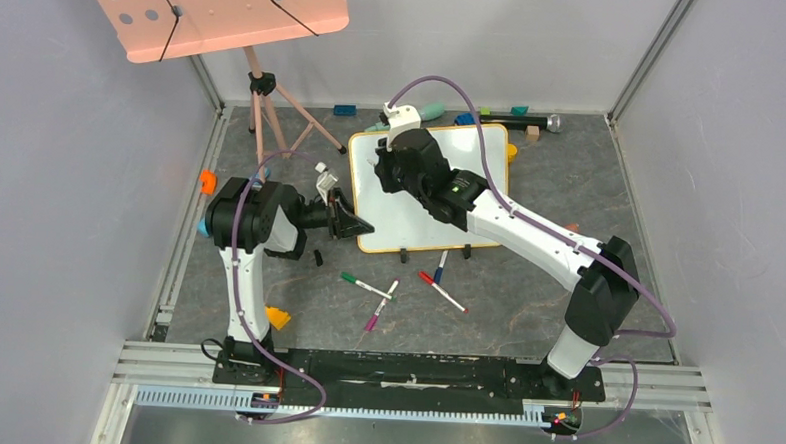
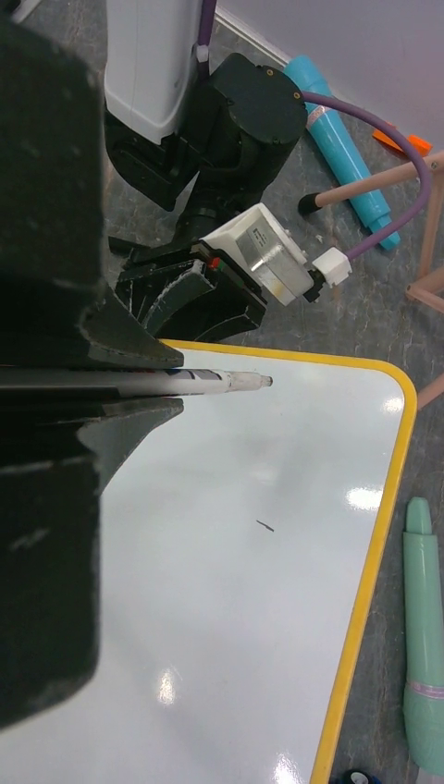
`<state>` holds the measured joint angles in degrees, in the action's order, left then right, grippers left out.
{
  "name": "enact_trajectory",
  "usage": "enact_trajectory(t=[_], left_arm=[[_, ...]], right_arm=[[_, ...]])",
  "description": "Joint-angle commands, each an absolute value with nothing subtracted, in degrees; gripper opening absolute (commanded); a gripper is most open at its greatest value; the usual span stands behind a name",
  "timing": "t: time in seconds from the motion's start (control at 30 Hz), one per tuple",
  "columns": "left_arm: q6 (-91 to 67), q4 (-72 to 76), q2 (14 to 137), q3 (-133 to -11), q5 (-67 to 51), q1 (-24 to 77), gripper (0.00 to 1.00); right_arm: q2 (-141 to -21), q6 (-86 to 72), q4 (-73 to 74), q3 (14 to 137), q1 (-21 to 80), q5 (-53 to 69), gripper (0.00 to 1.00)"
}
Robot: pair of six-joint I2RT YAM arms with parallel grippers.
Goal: Write a sentence on the whiteboard
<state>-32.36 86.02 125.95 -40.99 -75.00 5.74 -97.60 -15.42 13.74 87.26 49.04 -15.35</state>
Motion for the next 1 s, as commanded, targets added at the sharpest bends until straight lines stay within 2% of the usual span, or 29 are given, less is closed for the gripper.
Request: enact_trajectory(t=[0.0,0.17,0.4,0.5,0.63,0.83,0.97], left_arm=[[-28.12,89.21,124.77,-39.82,-73.76,6.25,0.38],[-26.75,89.21,123.54,-38.52,-73.84,6.71,0.49],[-17.33,89.21,118.49,-29.56,-62.88,8.26,0.49],[-19.05,89.21,119.82,-31.18,-63.55,8.26,0.45],[-20.12,89.21,120.38,-32.08,-63.07,8.26,0.32],[-20.81,89.21,120.84,-32.64,-62.97,8.52,0.30],[-17.30,89.21,118.24,-28.35,-56.62,9.00,0.26]], right_arm=[[-96.12,-15.90,11.24,87.27,49.36,-16.95,0.00],[-95.76,-16.25,11.26,86.62,49.34,-17.22,0.00],[-95.17,-16.51,11.31,86.18,49.31,-17.46,0.00],[-94.97,-16.50,11.44,86.11,49.32,-17.49,0.00],[-94.27,-16.52,11.98,85.88,49.31,-17.65,0.00],[-92.80,-16.35,12.38,84.74,49.31,-18.70,0.00],[-92.28,-16.34,12.68,84.53,49.31,-18.98,0.00]])
